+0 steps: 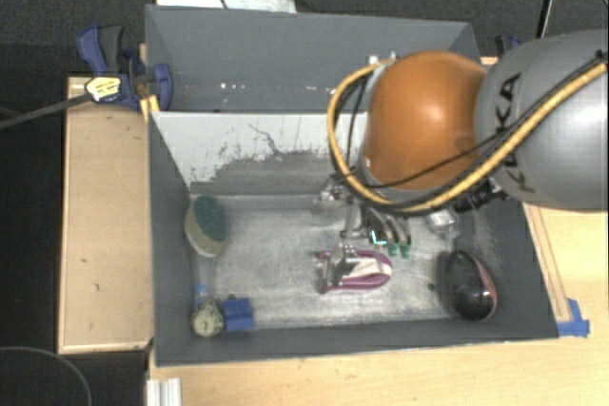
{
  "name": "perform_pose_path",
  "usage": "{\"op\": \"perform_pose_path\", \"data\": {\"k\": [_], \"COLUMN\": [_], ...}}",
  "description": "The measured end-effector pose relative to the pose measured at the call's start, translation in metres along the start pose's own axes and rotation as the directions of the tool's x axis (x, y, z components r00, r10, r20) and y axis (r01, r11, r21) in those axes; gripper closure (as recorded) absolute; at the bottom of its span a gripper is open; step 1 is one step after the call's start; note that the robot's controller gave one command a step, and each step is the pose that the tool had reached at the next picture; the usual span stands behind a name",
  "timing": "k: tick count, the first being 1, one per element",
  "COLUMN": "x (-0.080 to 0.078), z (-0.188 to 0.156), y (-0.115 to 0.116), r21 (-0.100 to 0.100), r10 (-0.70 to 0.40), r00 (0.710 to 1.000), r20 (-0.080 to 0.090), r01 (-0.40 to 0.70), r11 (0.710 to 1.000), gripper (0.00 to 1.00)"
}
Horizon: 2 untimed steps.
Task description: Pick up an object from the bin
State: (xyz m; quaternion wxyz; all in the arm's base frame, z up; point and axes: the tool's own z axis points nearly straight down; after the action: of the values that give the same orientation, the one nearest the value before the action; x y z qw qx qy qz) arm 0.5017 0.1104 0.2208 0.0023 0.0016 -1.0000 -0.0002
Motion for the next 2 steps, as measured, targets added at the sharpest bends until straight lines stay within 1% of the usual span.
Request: {"op": "perform_pose_path", "data": {"k": [1,2], "x": [-0.02,-0.03], "z": [0.124,0.148], "y": [-0.04,-0.088], "r21": [0.001,-0.002], "r10": [-0.342,-0.217], "r00": [0.94,0.976], "r20": [0.001,0.009], "r01": [0.342,0.217], "r11": [0.94,0.976], "gripper": [0.0,0.0]}}
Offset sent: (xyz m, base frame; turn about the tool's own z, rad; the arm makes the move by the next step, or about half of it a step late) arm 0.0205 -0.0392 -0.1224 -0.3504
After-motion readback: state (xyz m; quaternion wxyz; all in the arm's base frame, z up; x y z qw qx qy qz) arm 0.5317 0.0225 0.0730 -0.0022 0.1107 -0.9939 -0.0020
